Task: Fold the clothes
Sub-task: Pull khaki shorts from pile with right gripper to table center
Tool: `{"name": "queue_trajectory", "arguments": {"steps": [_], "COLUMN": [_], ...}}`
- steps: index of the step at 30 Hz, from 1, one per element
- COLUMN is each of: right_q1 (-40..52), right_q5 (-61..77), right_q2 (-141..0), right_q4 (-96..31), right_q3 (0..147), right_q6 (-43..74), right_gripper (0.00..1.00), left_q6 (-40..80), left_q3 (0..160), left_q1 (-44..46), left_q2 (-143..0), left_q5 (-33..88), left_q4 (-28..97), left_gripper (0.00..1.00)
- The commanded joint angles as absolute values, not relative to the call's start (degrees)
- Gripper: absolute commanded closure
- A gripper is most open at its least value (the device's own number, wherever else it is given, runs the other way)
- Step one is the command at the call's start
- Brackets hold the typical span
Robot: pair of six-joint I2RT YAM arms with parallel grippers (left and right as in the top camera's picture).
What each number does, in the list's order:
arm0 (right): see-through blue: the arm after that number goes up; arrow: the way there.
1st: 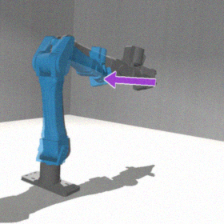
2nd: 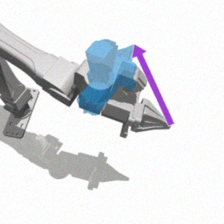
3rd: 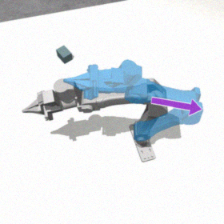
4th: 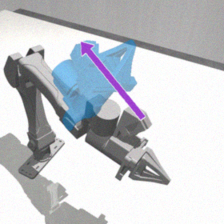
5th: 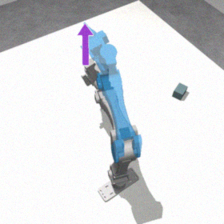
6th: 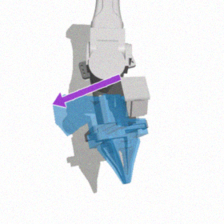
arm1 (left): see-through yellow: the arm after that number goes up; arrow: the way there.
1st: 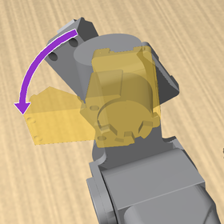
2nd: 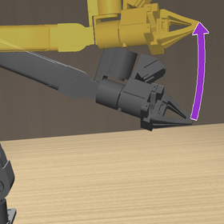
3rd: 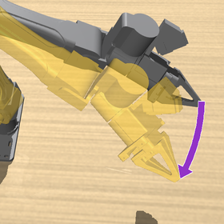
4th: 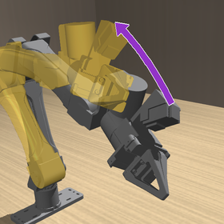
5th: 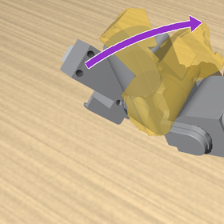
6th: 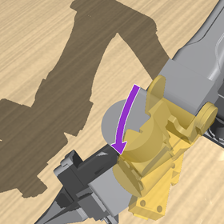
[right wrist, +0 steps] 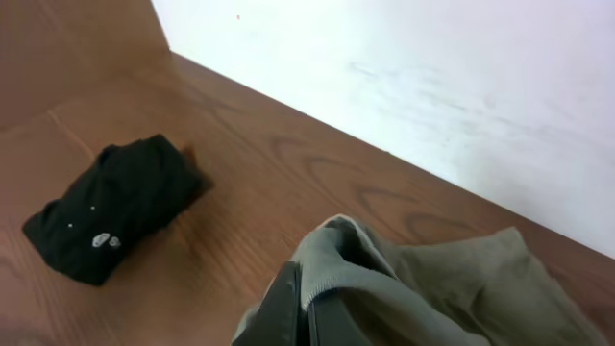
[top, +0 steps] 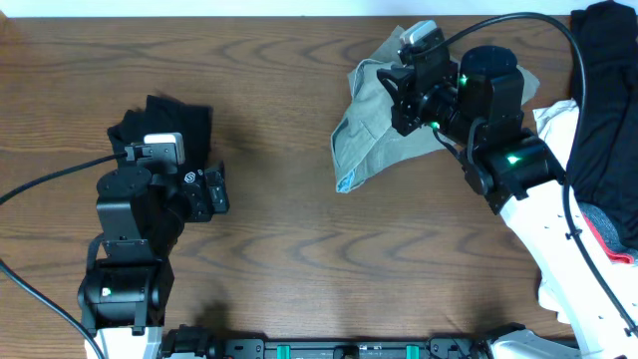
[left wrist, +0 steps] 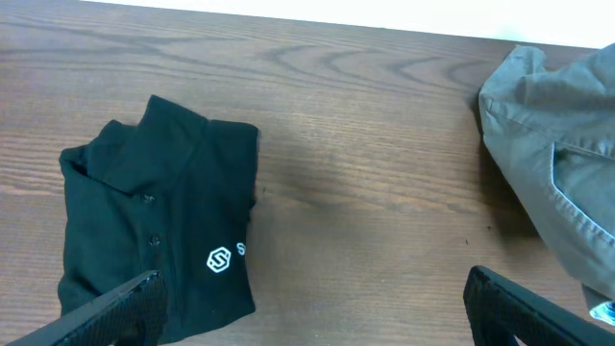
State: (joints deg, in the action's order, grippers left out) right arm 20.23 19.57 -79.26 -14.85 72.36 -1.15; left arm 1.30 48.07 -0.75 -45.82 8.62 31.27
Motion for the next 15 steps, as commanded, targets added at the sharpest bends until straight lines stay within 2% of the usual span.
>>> {"name": "queue_trajectory", "arguments": {"steps": [1,10,12,15], "right_q1": [20.60,20.53,20.69,21.21], "right_q5": [24.49,23.07,27.66,44.38], "right_q2": [-78.76,-78.70,-78.72,-79.05], "right_q4": [-13.78,-13.34,-14.48,-16.69], "right_q3": [72.71,72.71,72.71,72.71], "right_q6": [-2.48,-2.44,-3.68,-11.33], "right_gripper": [0.99,0.99,0.99,0.98], "left_q6": [1.43,1.87,1.87,1.87], "left_q3": [49.41,49.41,49.41,49.41], "left_q1": [-1.06,-1.06,-1.06,-1.06], "left_q2": [-45.65,-45.65,-45.65,-45.65], "left_q5": [8.62,8.62,9.08,11.44], "left_q4": [30.98,30.74,30.74,30.76], "left_gripper": [0.02,0.02,0.02,0.02]}}
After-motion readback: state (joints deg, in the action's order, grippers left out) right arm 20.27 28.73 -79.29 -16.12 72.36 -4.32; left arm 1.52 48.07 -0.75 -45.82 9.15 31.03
